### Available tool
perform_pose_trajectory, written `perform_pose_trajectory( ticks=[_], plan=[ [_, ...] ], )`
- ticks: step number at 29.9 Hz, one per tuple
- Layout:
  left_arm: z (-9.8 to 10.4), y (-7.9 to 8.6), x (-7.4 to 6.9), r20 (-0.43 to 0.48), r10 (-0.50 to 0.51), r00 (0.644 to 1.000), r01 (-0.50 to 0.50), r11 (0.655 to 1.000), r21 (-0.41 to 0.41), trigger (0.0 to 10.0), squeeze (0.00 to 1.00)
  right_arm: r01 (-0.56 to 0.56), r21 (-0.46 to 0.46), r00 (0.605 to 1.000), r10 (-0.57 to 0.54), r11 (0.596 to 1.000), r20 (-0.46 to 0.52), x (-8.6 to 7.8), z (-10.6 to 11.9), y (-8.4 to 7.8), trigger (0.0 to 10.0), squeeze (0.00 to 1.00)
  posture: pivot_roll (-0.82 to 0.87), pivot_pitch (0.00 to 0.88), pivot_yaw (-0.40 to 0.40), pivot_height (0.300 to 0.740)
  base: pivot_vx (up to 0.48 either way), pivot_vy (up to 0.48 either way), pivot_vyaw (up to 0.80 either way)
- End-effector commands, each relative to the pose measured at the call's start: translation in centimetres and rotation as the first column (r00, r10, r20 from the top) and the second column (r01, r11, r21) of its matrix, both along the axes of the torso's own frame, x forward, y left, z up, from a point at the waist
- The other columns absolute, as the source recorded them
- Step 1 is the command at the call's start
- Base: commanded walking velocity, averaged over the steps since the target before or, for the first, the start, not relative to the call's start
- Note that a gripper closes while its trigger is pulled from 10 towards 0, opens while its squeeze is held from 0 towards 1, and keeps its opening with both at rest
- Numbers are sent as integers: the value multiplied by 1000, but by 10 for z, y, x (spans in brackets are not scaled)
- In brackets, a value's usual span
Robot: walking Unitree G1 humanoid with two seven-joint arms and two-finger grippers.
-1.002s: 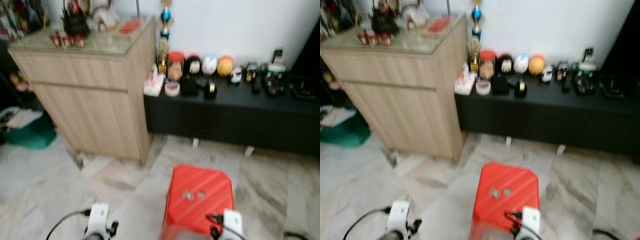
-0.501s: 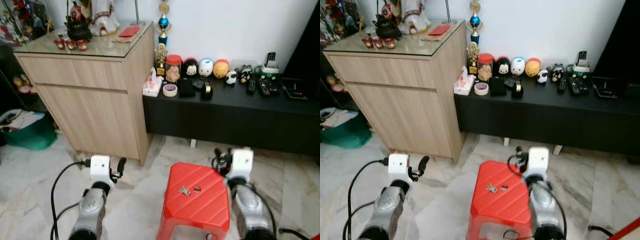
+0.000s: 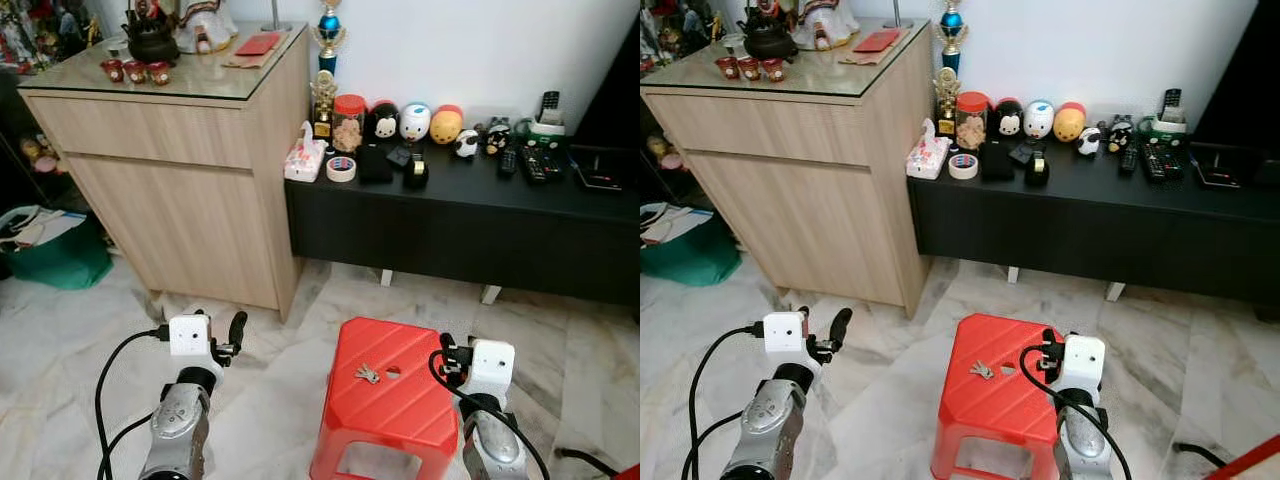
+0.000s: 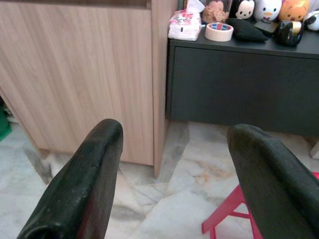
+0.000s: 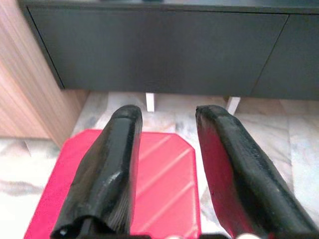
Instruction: Hang keys on a hook
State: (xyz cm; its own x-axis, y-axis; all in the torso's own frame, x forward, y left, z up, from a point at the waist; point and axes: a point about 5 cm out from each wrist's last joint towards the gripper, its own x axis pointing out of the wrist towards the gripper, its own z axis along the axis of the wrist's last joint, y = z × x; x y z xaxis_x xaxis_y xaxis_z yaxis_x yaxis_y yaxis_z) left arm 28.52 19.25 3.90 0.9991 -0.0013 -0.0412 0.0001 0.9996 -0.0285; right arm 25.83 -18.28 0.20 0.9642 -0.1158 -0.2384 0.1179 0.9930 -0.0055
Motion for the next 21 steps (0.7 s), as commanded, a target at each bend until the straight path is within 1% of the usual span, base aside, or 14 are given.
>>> perform_pose_trajectory(
  ticks=[1,5,10,14,21],
  plan=[
    [1,1,1,-1,-2,1000,2,1000,-4,10000,0,-3,-16,1000,3,1000,1,4,3,0,10000,0,-48,0,22,720,0,0,0],
    [-1,-1,-1,-9,-3,1000,3,1000,-5,10000,0,-2,-16,1000,1,1000,-3,5,3,0,10000,0,-51,0,22,700,0,0,0],
    [-4,-5,-3,-20,-14,1000,14,1000,-3,10000,0,-14,-13,1000,14,1000,-8,7,3,3,10000,0,-48,0,20,665,0,0,0],
    [-3,-5,-3,-22,-12,1000,11,1000,-5,10000,0,-20,-12,1000,20,1000,-4,7,4,3,10000,0,-47,0,20,665,0,0,0],
    [-5,-9,-2,-33,-30,999,30,999,-15,10000,0,-23,-4,999,22,1000,-32,6,0,3,10000,0,-47,0,19,665,0,0,0]
  ],
)
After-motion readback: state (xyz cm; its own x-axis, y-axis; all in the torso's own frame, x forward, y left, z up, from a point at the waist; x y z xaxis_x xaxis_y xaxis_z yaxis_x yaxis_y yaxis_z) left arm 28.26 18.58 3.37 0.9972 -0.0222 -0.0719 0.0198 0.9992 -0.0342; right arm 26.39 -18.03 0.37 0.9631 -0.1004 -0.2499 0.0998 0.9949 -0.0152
